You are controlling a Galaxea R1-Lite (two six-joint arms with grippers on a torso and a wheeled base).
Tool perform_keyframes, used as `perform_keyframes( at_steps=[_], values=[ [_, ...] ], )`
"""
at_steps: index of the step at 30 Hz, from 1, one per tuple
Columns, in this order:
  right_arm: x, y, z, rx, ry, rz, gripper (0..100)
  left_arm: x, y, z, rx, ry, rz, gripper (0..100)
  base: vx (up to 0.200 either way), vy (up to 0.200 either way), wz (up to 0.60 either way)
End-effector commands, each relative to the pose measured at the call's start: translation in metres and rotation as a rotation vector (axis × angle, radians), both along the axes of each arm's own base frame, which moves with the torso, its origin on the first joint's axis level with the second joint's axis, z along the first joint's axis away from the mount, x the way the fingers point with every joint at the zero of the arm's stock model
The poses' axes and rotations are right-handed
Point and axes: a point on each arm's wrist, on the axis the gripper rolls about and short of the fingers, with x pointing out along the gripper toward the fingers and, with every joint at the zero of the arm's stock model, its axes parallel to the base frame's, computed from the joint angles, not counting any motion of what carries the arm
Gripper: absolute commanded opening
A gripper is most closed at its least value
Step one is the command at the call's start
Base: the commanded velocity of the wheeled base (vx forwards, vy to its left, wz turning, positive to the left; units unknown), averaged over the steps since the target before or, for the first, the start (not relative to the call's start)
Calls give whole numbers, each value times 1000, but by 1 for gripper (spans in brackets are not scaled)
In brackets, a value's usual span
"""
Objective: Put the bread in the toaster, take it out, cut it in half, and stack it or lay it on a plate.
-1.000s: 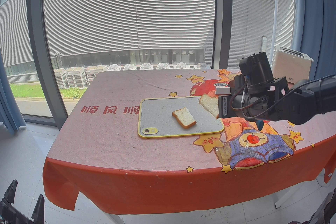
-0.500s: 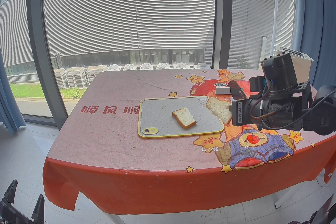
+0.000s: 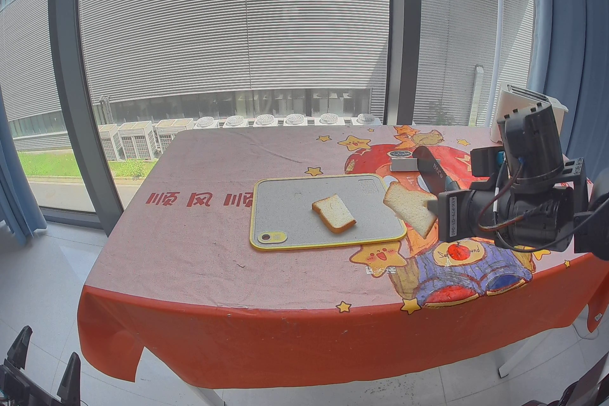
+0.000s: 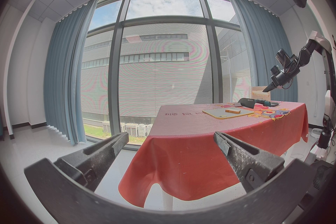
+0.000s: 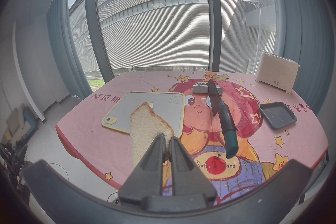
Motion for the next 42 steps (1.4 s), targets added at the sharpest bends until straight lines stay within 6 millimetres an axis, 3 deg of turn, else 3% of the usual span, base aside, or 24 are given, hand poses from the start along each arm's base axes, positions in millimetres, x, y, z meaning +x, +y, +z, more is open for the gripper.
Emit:
perform_keyframes(
  at_steps=[1, 16, 24, 42],
  values=[
    [-14, -9, 3, 13, -8, 2, 0, 0, 0, -5, -1, 1, 0, 100, 0, 0, 0],
    [-45, -31, 2, 26, -10, 13, 0, 0, 0, -5, 0, 1, 0, 100, 0, 0, 0],
    [-62, -37, 18, 64, -69, 33, 0, 0, 0, -5, -1, 1, 3, 100, 0, 0, 0],
    [-67, -37, 16, 60, -71, 48, 0, 0, 0, -5, -1, 1, 9, 100, 0, -11, 0]
  ],
)
